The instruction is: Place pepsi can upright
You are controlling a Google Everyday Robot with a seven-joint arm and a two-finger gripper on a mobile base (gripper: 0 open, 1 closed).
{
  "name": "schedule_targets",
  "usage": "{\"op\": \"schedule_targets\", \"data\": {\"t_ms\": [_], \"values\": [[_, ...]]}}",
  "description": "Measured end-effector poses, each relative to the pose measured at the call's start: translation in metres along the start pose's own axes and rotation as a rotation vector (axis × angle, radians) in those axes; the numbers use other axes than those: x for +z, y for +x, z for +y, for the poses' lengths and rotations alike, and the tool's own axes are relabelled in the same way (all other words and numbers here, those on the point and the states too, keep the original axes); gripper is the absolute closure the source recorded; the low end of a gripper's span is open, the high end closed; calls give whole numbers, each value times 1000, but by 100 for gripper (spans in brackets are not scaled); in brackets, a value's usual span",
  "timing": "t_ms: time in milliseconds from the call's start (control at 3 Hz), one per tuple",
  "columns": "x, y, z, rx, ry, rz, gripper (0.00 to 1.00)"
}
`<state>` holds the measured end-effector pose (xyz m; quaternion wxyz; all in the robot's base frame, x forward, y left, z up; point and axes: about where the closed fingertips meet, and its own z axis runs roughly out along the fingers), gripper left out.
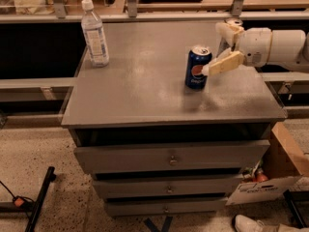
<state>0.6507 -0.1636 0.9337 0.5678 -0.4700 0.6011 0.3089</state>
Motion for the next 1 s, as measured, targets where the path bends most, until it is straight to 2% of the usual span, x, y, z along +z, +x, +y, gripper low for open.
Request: {"op": "schedule_targets", "data": {"t_ms": [333, 667, 1000], "values": [[-15, -12, -7, -47, 91, 168, 0], [-16, -21, -8, -73, 117, 204, 0], [-15, -20, -8, -70, 114, 200, 0]]}}
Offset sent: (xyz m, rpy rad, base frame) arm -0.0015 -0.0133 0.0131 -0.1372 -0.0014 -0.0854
